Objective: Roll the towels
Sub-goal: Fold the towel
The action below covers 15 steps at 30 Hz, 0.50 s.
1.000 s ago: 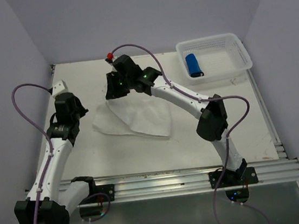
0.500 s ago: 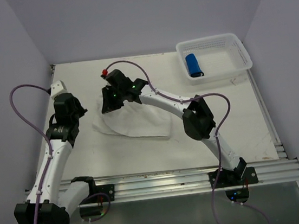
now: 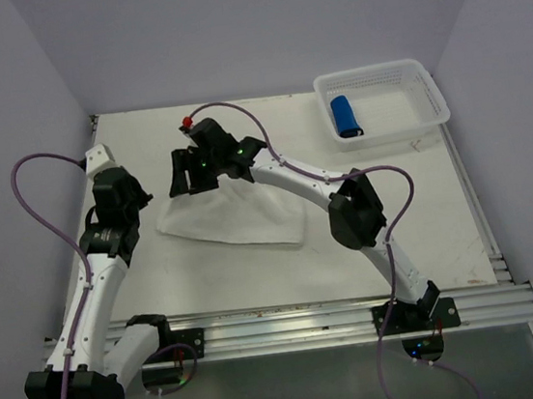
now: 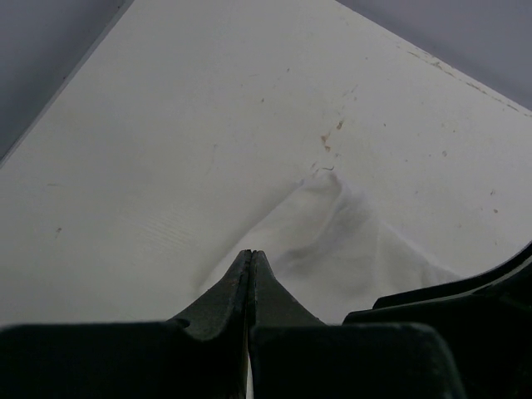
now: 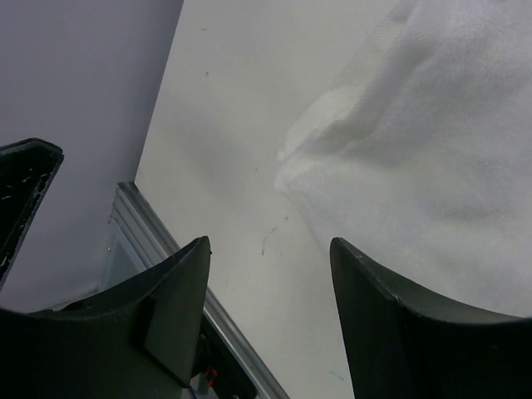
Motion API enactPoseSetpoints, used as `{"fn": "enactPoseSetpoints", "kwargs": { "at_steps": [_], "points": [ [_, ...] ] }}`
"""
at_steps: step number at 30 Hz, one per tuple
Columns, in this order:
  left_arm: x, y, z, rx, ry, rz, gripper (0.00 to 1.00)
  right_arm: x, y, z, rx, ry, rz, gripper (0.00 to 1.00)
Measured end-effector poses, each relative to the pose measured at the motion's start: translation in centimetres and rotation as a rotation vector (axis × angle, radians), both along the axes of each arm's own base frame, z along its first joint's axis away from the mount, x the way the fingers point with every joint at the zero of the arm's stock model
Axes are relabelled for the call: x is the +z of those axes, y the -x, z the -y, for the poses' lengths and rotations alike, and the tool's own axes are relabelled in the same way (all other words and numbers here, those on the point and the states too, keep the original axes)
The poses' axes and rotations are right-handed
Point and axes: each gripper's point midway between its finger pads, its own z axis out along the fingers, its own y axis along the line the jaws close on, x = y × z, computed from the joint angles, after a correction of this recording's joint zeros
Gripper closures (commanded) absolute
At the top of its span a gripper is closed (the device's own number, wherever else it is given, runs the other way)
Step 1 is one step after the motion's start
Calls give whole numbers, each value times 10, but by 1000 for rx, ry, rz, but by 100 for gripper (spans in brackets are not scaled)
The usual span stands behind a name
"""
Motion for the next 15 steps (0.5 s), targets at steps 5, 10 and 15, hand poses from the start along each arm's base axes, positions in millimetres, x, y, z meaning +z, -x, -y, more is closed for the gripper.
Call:
{"fn": "enactPoseSetpoints", "kwargs": {
  "at_steps": [5, 10, 15],
  "points": [
    [0, 0, 2, -10, 5, 1, 100, 10, -7, 47, -73, 59, 7, 38],
    [-7, -9, 26, -136, 55, 3, 100, 34, -19, 141, -235, 128, 48, 48],
    [-29, -23, 55, -274, 127, -50, 100, 49, -21, 241, -435, 187, 99, 63]
  ]
}}
